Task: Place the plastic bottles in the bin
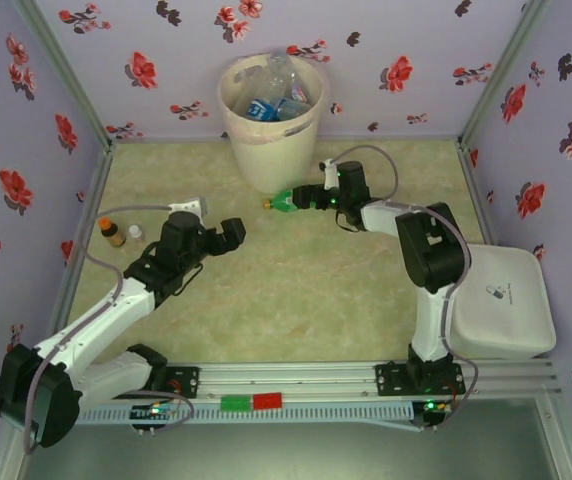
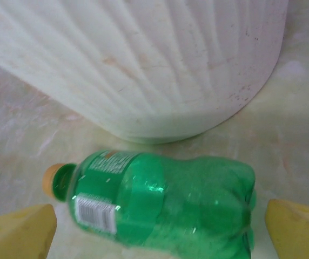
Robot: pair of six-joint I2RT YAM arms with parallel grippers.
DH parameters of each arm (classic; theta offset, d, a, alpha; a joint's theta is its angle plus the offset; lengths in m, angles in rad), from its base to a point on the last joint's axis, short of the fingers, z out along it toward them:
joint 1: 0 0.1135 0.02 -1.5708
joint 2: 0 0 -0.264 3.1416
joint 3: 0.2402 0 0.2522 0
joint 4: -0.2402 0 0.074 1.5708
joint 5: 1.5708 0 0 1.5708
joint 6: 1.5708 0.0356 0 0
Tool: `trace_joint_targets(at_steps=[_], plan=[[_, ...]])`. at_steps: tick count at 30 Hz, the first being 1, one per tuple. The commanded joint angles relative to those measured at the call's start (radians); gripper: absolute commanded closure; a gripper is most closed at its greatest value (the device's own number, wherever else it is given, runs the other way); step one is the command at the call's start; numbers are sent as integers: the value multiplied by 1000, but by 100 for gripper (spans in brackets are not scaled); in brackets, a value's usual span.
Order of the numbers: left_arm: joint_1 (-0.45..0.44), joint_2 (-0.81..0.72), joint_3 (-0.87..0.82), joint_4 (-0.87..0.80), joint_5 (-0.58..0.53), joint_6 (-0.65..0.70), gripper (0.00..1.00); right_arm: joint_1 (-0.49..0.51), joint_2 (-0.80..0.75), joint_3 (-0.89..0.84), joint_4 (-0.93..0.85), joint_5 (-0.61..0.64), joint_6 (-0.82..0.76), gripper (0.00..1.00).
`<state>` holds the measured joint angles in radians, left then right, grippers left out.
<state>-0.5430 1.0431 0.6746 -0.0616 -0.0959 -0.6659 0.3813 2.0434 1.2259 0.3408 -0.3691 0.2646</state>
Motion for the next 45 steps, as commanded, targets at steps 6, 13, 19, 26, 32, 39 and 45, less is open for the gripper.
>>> trace_joint_targets(at_steps=[6,13,19,26,32,39,45], plan=[[5,30,3,113,-17,-36,0,0,86,116,21,-23,46,0],[12,14,1,96,-18,-14,0,1,135,183,-39,-36,17,0],[23,-8,-10,93,-23,-5,0,8,130,169,-42,-66,28,3],[41,-25,-10,84,-22,10,0,12,18,-4,73,-71,85,4],[51,-43,-23,91,-21,12,0,47,-74,-160,146,-109,131,4],[76,-65,-26,82,-21,21,0,124,-187,-289,69,2,72,4],[98,-60,-29,82,-15,22,0,217,-142,-75,-356,285,-280,1]])
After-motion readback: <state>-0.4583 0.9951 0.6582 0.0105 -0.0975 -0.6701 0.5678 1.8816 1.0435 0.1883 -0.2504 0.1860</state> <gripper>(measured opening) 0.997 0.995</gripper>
